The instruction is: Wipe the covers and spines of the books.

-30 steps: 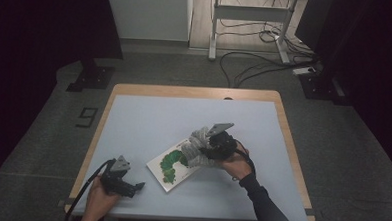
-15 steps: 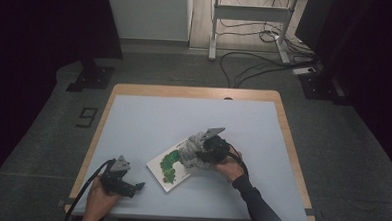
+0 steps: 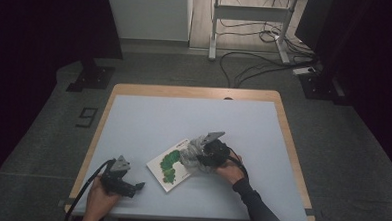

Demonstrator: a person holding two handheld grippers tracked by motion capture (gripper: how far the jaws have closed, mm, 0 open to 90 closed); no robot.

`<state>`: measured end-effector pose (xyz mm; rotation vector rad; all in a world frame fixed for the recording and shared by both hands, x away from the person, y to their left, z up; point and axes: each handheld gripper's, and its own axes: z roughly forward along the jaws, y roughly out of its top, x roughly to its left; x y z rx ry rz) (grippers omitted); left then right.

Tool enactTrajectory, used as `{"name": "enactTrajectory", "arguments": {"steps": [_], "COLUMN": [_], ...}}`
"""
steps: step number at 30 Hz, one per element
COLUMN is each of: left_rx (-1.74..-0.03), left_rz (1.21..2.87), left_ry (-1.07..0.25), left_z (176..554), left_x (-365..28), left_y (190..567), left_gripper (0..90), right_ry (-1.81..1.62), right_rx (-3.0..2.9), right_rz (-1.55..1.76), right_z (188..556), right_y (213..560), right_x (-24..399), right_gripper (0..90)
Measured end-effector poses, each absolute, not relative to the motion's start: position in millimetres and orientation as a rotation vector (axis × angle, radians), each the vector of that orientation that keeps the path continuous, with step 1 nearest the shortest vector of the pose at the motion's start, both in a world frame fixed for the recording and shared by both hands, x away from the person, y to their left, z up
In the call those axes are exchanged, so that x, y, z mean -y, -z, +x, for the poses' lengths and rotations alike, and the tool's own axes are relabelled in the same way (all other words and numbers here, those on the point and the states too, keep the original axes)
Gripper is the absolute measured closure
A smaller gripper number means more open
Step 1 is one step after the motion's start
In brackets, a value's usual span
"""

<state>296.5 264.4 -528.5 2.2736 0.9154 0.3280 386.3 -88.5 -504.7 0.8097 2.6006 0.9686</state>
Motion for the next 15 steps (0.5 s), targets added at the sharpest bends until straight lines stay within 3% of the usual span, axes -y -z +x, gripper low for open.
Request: {"name": "enactTrajectory", "arguments": {"steps": [15], "left_rx": [-0.914], "left_rz": [2.273], "left_ry": [-0.327], "left_z": [296.6], "left_x": [-264.5], "left_y": [528.5], "left_gripper": [0.0], "right_ry": [-0.949], "right_rx": [-2.596], "right_rz": [0.762], "right_z": [374.3], "right_y": [503.4], "right_x": [76.9], "right_gripper": [55.8]}}
